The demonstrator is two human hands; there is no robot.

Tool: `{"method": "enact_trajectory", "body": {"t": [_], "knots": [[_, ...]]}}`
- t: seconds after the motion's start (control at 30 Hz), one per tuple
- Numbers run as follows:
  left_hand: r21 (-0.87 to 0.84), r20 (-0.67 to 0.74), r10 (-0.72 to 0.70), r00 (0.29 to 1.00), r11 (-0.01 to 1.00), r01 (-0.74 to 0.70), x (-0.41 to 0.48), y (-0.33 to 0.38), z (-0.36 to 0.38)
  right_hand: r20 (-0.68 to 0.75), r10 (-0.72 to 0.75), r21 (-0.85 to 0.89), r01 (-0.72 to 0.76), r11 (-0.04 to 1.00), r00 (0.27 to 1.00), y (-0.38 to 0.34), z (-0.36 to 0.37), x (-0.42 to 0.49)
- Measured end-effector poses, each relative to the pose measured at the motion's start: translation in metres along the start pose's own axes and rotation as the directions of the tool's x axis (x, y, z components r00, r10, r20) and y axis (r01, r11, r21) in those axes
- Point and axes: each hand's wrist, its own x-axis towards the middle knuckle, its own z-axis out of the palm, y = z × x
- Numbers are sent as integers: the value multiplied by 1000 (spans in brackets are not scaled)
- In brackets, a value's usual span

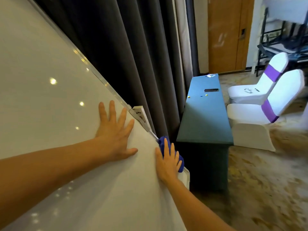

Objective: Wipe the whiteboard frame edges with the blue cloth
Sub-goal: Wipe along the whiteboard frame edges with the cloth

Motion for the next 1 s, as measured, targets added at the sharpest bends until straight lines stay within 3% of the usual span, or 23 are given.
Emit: {"method": "enact_trajectory", "body": {"t": [0.03, 0.1, 0.23, 0.3, 0.37, 0.47, 0.53, 0.67, 0.73, 0.8, 0.9, 0.93, 1.0], "knots": [[2, 4, -5, 1000, 1000, 5, 0, 5, -1, 15, 66, 6, -66, 998, 998, 4, 0, -1], [7, 28, -12, 1000, 1000, 12, 1, 17, -4, 24, 40, 39, -41, 998, 999, -6, 4, 2], [-6, 50, -13, 999, 1000, 13, -1, 33, -2, -25, -300, 72, 301, 951, 954, -31, 13, 7], [-6, 43, -12, 999, 1000, 12, 1, 39, -2, -51, -339, 44, 341, 939, 939, -18, 10, 9], [-11, 22, 1, 1000, 1000, -1, 5, 42, 0, -78, -276, 21, 278, 960, 958, 10, 5, 7], [-17, -8, 14, 1000, 1000, -14, 10, 49, 1, -70, -23, 127, 31, 991, 997, 40, -6, 4], [-8, 6, 15, 1000, 1000, -15, 13, 58, -2, -44, 29, 150, -22, 988, 999, 33, -6, 4], [-5, 52, 9, 999, 1000, -9, 10, 84, -6, -35, -291, 113, 294, 949, 956, 3, -1, 2], [-4, 62, 7, 998, 1000, -7, 10, 97, -7, -28, -353, 88, 354, 931, 935, 21, -8, 3], [9, 77, 22, 997, 1000, -23, 8, 107, -6, 5, -252, 43, 251, 967, 968, 58, -18, 1], [6, 109, 58, 992, 998, -59, 5, 121, -6, 91, 42, 6, -42, 999, 995, 93, -30, -1], [8, 118, 66, 991, 998, -68, 4, 126, -6, 114, 73, 14, -75, 997, 991, 92, -31, -1], [4, 125, 88, 988, 996, -89, 0, 137, -6, 134, -29, 77, 19, 997, 991, 74, -28, -4]]}}
